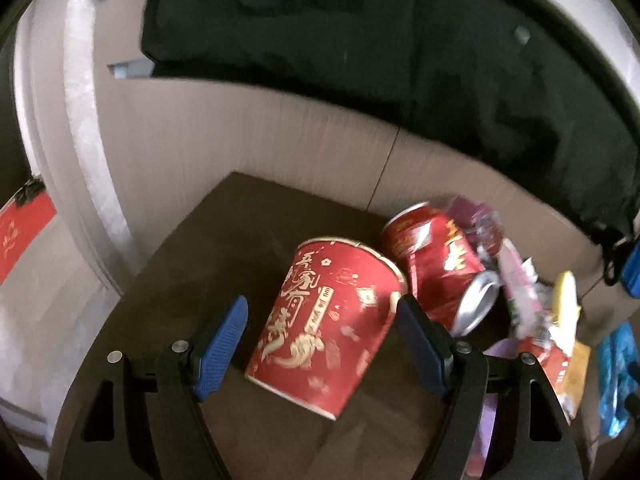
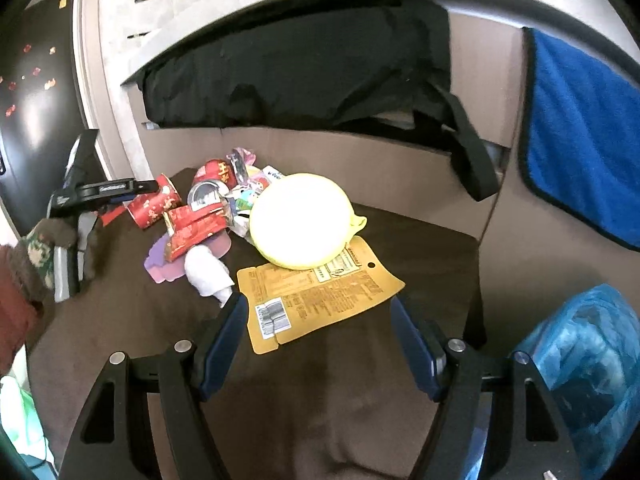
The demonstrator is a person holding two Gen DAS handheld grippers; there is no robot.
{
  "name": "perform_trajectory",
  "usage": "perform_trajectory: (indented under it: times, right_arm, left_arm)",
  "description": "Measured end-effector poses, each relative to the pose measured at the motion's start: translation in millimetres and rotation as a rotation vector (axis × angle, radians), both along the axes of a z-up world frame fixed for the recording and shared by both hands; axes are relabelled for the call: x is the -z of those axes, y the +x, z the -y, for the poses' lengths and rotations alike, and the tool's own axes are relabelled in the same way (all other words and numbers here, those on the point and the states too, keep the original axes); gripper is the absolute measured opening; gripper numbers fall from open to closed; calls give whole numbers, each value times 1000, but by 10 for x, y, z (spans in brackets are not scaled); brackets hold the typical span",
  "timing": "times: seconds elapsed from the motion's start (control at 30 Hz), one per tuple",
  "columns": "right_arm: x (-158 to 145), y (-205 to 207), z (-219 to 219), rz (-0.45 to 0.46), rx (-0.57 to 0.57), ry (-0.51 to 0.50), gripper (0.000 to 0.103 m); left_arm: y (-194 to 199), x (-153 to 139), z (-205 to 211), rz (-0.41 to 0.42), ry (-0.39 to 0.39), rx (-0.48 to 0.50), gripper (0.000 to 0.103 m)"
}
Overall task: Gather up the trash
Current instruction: 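Grasp the red paper cup with the left gripper, then grasp the red snack wrapper with the right gripper while the left gripper holds the cup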
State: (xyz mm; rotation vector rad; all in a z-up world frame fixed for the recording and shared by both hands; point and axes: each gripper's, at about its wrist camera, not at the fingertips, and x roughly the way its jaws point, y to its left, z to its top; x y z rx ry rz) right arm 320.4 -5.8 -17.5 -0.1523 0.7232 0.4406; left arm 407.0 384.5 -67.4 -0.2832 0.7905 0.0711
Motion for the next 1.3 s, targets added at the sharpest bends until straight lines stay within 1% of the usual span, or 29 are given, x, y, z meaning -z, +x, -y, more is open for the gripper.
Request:
perform_trajectory:
  times: [0.1,0.2,0.27,0.33,0.37,0.43,0.53,0.6,0.7,0.8,0.87,0.9,0.97,1.07,1.23,1.3]
  right_arm:
    - [46,55,-29,-6,-2,-11,71]
    - [122,132,-66,-36,-4,-5,71]
    - [152,178,-119,-59,-10,1,71]
    - [141,193,-193,-68,-28,11,71]
    - [126,190,-239,-65,-37,11,71]
    - [80,173,-353,-48,-55,0,71]
    - [42,176,-558,-50,-92,7,71]
    - [43,203,-698,-71,-118,27,71]
    - [85,273,-953,-108,-144,58,71]
    - [167,376,-1120,-155,-126,76,71]
    - [242,455,-1183,-202,-112,112,71]
    - [288,515,-1217,-229,-97,135,71]
    - [343,595,-1259,-253,-70,155,71]
    - [436,735,-1358,-284,-45,170,71]
    - [557,932,-1529,-277,-27,120,70]
    - [572,954,-1569,-263,-43,110,60]
  left_arm:
    - [84,82,24,-18,-34,20,77]
    - [123,183,90,-65,-65,10,77]
    - [113,244,122,-100,-79,1,71]
    - [3,218,131,-85,-100,-16,62]
    - [-87,180,133,-65,-115,-23,58]
    - [-283,74,163,-22,-109,-42,58]
    - [-642,-98,251,42,-62,-59,58]
    - [-887,-194,309,78,-62,-65,58]
    - [-1150,-295,331,98,-84,-78,58]
    - [-1478,-337,399,115,-106,-83,58]
    - [-1648,-360,453,131,-92,-85,58]
    - [-1703,-366,481,135,-83,-89,59]
    - [-1804,-353,479,143,-66,-99,59]
    - [-1862,-333,454,144,-72,-99,59]
    - [-1867,-289,420,136,-98,-102,59]
    - [-1860,-265,418,128,-108,-103,59]
